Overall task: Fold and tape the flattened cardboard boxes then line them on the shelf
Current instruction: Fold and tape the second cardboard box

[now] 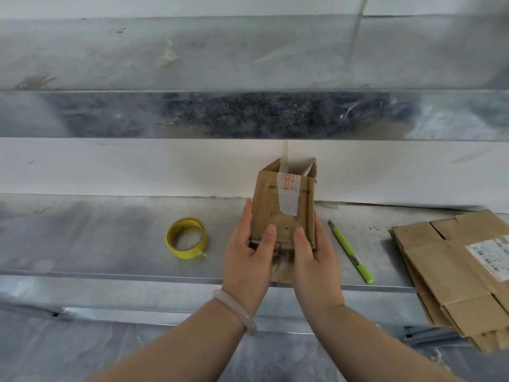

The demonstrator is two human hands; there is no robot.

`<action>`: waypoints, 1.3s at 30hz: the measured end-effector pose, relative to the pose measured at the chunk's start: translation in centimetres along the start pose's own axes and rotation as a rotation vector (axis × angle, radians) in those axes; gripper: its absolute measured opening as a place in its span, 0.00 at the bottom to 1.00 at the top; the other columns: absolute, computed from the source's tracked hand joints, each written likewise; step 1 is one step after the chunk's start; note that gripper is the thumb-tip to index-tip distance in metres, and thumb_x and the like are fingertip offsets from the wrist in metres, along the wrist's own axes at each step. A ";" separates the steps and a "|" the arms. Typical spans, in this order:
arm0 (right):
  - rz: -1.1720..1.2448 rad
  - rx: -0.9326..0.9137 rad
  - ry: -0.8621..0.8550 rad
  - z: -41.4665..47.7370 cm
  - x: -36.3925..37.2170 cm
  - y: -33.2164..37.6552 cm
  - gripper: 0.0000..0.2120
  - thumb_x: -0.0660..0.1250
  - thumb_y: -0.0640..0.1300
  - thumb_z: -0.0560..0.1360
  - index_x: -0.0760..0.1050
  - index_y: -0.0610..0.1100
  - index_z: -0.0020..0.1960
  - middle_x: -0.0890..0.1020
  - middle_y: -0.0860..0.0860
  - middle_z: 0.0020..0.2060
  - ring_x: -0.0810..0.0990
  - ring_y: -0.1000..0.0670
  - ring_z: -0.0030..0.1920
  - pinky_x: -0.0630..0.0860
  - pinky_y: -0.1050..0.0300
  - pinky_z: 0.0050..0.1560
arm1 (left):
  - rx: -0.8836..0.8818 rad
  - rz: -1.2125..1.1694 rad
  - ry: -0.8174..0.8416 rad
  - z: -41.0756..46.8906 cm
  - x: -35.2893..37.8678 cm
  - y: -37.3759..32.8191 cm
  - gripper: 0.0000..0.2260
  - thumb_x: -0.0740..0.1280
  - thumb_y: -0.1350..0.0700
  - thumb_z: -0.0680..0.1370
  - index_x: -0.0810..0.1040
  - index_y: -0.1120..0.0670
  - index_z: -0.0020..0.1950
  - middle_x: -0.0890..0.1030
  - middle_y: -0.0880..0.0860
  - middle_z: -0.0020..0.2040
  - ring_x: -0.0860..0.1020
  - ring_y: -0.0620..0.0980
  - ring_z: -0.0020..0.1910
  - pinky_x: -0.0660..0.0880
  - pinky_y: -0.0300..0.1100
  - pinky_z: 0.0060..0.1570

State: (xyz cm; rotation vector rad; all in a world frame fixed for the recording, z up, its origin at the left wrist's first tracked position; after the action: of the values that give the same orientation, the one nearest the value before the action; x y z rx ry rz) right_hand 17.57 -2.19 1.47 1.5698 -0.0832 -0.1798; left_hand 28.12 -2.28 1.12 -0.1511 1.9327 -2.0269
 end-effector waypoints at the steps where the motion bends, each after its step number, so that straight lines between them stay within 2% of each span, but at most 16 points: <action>1: 0.011 0.006 0.004 0.1 -0.1 -0.1 0.21 0.57 0.44 0.82 0.67 0.55 0.74 0.78 0.61 0.63 0.75 0.67 0.59 0.73 0.72 0.58 | 0.007 0.011 0.001 0.0 0.0 0.0 0.25 0.63 0.55 0.80 0.61 0.44 0.75 0.75 0.32 0.57 0.74 0.28 0.56 0.70 0.24 0.51; 7: 0.104 0.027 0.059 0.0 -0.5 -0.9 0.21 0.52 0.44 0.84 0.63 0.52 0.76 0.75 0.58 0.66 0.73 0.67 0.62 0.71 0.74 0.57 | 0.042 -0.014 0.078 -0.2 -0.5 0.3 0.18 0.55 0.56 0.83 0.60 0.41 0.70 0.74 0.22 0.52 0.71 0.26 0.57 0.68 0.23 0.52; 10: 0.114 0.050 0.108 -0.1 -0.9 -1.1 0.22 0.51 0.47 0.84 0.59 0.53 0.77 0.71 0.59 0.70 0.69 0.69 0.64 0.68 0.78 0.56 | 0.112 0.038 0.155 0.2 -1.5 0.8 0.20 0.57 0.47 0.82 0.57 0.40 0.73 0.72 0.31 0.63 0.68 0.32 0.65 0.67 0.27 0.60; 13: 0.099 0.063 0.125 -0.4 -1.5 -1.2 0.23 0.50 0.50 0.83 0.58 0.55 0.77 0.66 0.61 0.73 0.64 0.67 0.70 0.63 0.81 0.58 | 0.306 0.304 0.243 0.6 -2.6 1.6 0.32 0.63 0.36 0.75 0.56 0.40 0.76 0.65 0.43 0.71 0.64 0.39 0.70 0.64 0.30 0.65; 15: 0.095 0.055 0.155 -0.7 -1.7 -1.2 0.22 0.50 0.50 0.83 0.57 0.58 0.76 0.65 0.62 0.73 0.62 0.66 0.71 0.62 0.78 0.63 | 0.386 0.427 0.227 0.7 -2.8 1.7 0.29 0.63 0.34 0.74 0.63 0.38 0.73 0.63 0.45 0.72 0.62 0.39 0.70 0.62 0.29 0.67; 17: 0.080 0.025 0.190 -1.0 -1.9 -1.0 0.22 0.51 0.54 0.81 0.56 0.62 0.74 0.63 0.63 0.73 0.60 0.67 0.72 0.61 0.70 0.70 | 0.412 0.432 0.186 0.5 -2.9 1.4 0.26 0.62 0.33 0.73 0.70 0.39 0.69 0.65 0.45 0.69 0.63 0.37 0.68 0.61 0.27 0.66; 20: 0.060 -0.065 0.243 -1.6 -3.1 -0.4 0.26 0.55 0.61 0.80 0.56 0.59 0.76 0.64 0.63 0.73 0.61 0.67 0.72 0.63 0.64 0.72 | 0.407 0.411 0.134 0.2 -2.8 0.1 0.26 0.61 0.30 0.71 0.74 0.39 0.65 0.65 0.43 0.66 0.66 0.37 0.65 0.68 0.31 0.63; 23: 0.026 -0.195 0.282 -2.2 -4.7 0.8 0.31 0.63 0.51 0.75 0.58 0.54 0.76 0.70 0.60 0.70 0.69 0.61 0.69 0.71 0.68 0.62 | 0.409 0.451 0.093 -0.6 -3.5 -1.9 0.27 0.61 0.29 0.70 0.76 0.41 0.63 0.60 0.44 0.70 0.68 0.45 0.62 0.72 0.37 0.57; 25: -0.110 -0.340 0.259 -2.3 -5.5 1.7 0.32 0.65 0.47 0.74 0.60 0.57 0.75 0.71 0.61 0.69 0.71 0.58 0.68 0.71 0.68 0.61 | 0.497 0.620 0.124 -0.9 -4.1 -3.2 0.29 0.57 0.28 0.71 0.73 0.43 0.64 0.63 0.44 0.71 0.70 0.48 0.60 0.69 0.38 0.57; 28: -0.275 -0.452 0.252 -1.7 -6.0 2.4 0.29 0.65 0.48 0.74 0.62 0.58 0.73 0.72 0.63 0.67 0.73 0.56 0.67 0.72 0.63 0.62 | 0.585 0.875 0.173 -0.2 -4.9 -4.4 0.30 0.52 0.28 0.73 0.67 0.40 0.71 0.71 0.43 0.68 0.72 0.49 0.60 0.67 0.38 0.57; 30: -0.421 -0.462 0.298 -0.9 -6.3 3.1 0.27 0.65 0.53 0.75 0.63 0.60 0.72 0.71 0.65 0.66 0.72 0.60 0.66 0.72 0.64 0.63 | 0.480 0.843 0.174 0.2 -5.4 -4.4 0.30 0.50 0.28 0.73 0.66 0.37 0.71 0.73 0.42 0.66 0.73 0.47 0.60 0.70 0.41 0.58; 33: -0.564 -0.466 0.221 -0.8 -7.5 3.8 0.27 0.65 0.59 0.74 0.60 0.67 0.70 0.67 0.70 0.66 0.64 0.68 0.66 0.60 0.78 0.62 | 0.197 0.641 0.056 0.7 -6.4 -3.4 0.30 0.50 0.26 0.71 0.72 0.38 0.65 0.78 0.40 0.55 0.76 0.42 0.53 0.74 0.39 0.51; 34: -0.570 -0.484 0.150 -0.9 -8.0 3.7 0.27 0.65 0.61 0.73 0.61 0.65 0.70 0.67 0.66 0.68 0.63 0.66 0.68 0.58 0.75 0.65 | 0.122 0.585 0.015 0.8 -6.7 -3.2 0.29 0.50 0.26 0.71 0.76 0.40 0.61 0.80 0.41 0.51 0.78 0.42 0.50 0.75 0.40 0.48; 36: -0.516 -0.368 0.096 -1.4 -8.4 3.2 0.28 0.62 0.66 0.74 0.61 0.63 0.72 0.63 0.63 0.71 0.62 0.59 0.72 0.61 0.60 0.72 | 0.008 0.499 -0.010 0.7 -6.8 -2.8 0.26 0.52 0.28 0.73 0.78 0.43 0.53 0.81 0.43 0.44 0.78 0.41 0.45 0.75 0.40 0.43; 38: -0.443 -0.132 0.189 -1.7 -7.8 2.4 0.31 0.59 0.67 0.72 0.53 0.69 0.72 0.59 0.63 0.73 0.61 0.56 0.74 0.63 0.50 0.73 | -0.087 0.457 0.006 0.4 -6.4 -2.3 0.19 0.54 0.34 0.76 0.77 0.44 0.51 0.80 0.42 0.42 0.78 0.43 0.45 0.71 0.39 0.41; 39: -0.455 -0.066 0.239 -1.7 -7.2 2.0 0.32 0.59 0.65 0.73 0.50 0.69 0.73 0.59 0.62 0.74 0.60 0.56 0.74 0.62 0.51 0.73 | -0.116 0.458 0.017 0.3 -6.2 -2.2 0.17 0.54 0.36 0.77 0.76 0.44 0.51 0.80 0.42 0.42 0.78 0.44 0.45 0.70 0.40 0.41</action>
State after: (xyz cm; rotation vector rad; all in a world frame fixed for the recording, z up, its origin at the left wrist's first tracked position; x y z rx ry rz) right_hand 10.88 0.71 3.89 1.5149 0.4660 -0.3455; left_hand 33.64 -0.56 4.26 0.2602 1.8825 -1.6230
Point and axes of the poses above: each hand's wrist, its own z-axis towards the middle knuckle, its own x-axis out of the palm, y = z × x, the point moved 1 cm from there along z, towards the middle knuckle
